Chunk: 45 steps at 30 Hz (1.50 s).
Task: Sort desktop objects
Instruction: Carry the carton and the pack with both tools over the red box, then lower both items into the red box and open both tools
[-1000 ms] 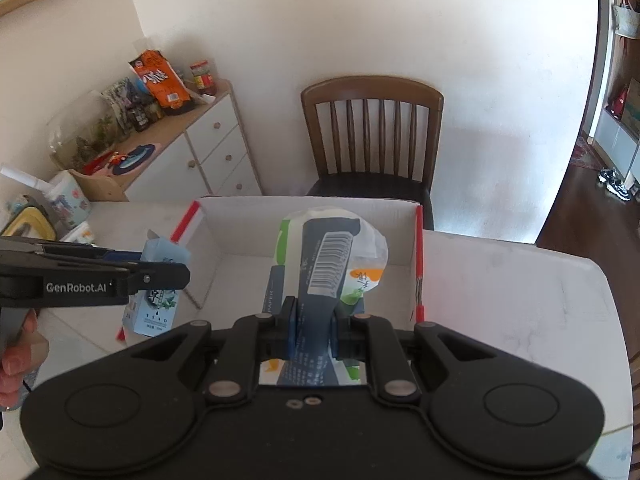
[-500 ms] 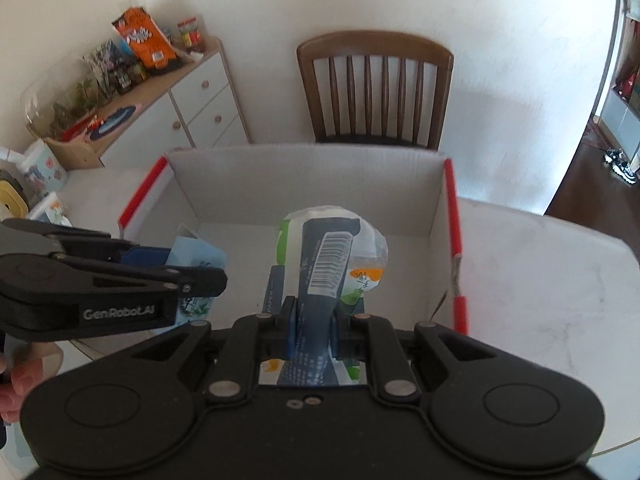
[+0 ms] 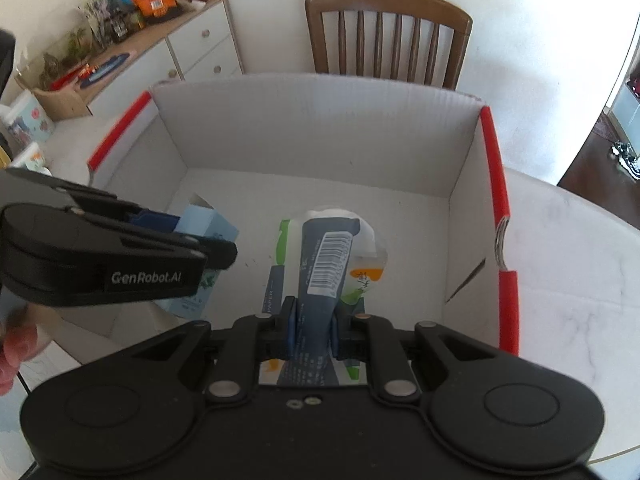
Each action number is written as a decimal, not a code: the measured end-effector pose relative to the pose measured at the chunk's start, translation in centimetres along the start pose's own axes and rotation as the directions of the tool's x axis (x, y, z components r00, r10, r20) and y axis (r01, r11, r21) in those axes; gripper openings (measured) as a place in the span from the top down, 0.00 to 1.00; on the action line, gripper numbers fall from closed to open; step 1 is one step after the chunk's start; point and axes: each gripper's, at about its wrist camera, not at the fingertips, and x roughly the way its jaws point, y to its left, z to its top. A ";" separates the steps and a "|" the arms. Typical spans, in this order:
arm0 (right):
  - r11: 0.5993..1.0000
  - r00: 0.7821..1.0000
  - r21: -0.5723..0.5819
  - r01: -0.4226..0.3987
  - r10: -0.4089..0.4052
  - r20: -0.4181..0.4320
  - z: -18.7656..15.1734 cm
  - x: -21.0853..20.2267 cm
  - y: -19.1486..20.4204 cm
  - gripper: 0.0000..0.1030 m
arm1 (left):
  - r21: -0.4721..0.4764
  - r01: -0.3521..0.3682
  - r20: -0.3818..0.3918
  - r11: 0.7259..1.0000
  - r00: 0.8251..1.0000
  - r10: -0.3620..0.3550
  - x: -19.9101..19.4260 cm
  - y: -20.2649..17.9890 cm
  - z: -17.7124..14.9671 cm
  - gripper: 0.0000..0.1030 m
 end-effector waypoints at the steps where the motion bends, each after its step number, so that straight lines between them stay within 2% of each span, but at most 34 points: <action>1: 1.000 1.000 0.001 0.000 0.000 -0.006 0.1 0.1 -0.1 0.86 | -0.001 -0.007 -0.009 1.000 1.000 0.007 0.1 -0.1 -0.1 0.70; 10: 1.000 1.000 -0.007 0.002 -0.002 -0.028 -0.2 1.1 -0.1 0.84 | -0.024 -0.032 -0.096 0.999 0.995 0.030 1.4 0.1 0.1 0.70; 15: 1.000 0.999 0.018 -0.004 0.005 -0.040 -0.2 1.3 -0.4 0.80 | -0.052 -0.025 -0.137 0.998 0.990 0.018 1.9 0.7 0.4 0.70; 20: 1.000 0.999 0.007 0.008 -0.008 -0.048 -0.4 1.5 0.0 0.75 | -0.045 -0.024 -0.139 0.999 0.990 0.018 1.9 0.7 0.2 0.70; 24: 0.999 0.999 0.003 0.036 -0.036 -0.036 -0.5 1.2 -0.1 0.63 | -0.045 -0.028 -0.124 0.999 0.992 0.022 1.2 0.6 0.0 0.70; 29: 0.999 0.999 0.015 0.050 -0.050 -0.019 -0.3 0.2 -0.3 0.56 | -0.043 -0.036 -0.096 0.998 0.995 0.031 -0.2 0.2 -0.1 0.70; 30: 0.999 0.999 0.016 0.045 -0.045 -0.015 -0.2 -0.1 -0.4 0.56 | -0.040 -0.039 -0.089 0.998 0.995 0.036 -0.6 0.2 -0.2 0.66; 31: 0.999 0.999 0.019 0.044 -0.044 -0.011 -0.2 -0.4 -0.4 0.55 | -0.040 -0.039 -0.081 0.998 0.996 0.036 -1.0 0.1 -0.1 0.55; 33: 0.999 0.999 0.026 0.039 -0.040 0.003 -0.3 -1.2 -0.6 0.52 | -0.037 -0.038 -0.056 0.999 0.998 0.036 -1.9 0.0 -0.2 0.40; 38: 0.999 1.000 0.037 0.006 -0.007 0.020 -0.5 -2.7 -0.3 0.49 | -0.028 -0.038 -0.023 0.999 0.999 0.037 -4.1 -0.1 -0.7 0.40; 45: 1.000 0.999 0.015 0.008 -0.009 0.050 -0.7 -5.0 0.4 0.44 | -0.026 -0.041 0.016 0.999 0.999 0.041 -7.0 -0.5 -1.6 0.40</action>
